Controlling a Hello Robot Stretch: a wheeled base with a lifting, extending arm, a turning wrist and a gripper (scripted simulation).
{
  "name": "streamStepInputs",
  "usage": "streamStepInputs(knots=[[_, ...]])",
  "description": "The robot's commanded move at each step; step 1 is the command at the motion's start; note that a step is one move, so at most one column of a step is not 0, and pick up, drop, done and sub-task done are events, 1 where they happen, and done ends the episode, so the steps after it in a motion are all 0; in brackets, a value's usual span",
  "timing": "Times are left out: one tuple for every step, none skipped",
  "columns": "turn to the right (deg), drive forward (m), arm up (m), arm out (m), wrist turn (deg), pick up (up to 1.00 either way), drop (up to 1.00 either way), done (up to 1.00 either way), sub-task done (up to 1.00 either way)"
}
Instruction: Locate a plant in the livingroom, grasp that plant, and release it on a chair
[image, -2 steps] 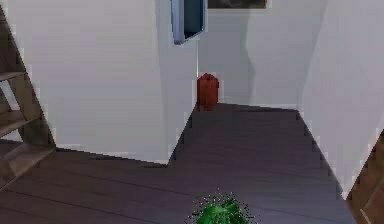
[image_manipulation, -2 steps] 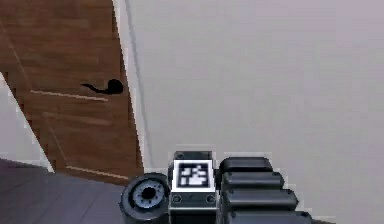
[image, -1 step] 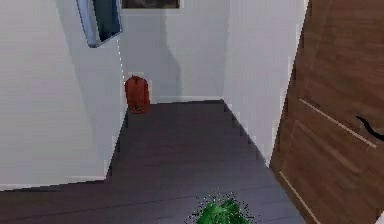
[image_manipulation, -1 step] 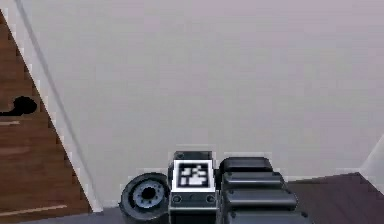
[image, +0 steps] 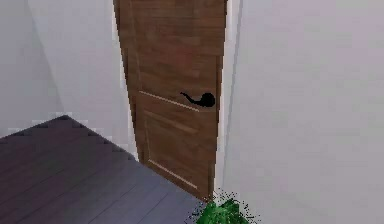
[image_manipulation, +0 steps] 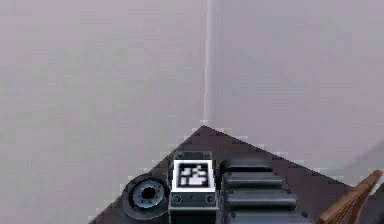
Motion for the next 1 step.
streamStepInputs(knots=[[45.0, 0.0, 0.0, 0.0, 0.0, 0.0, 0.0, 0.0, 0.0]])
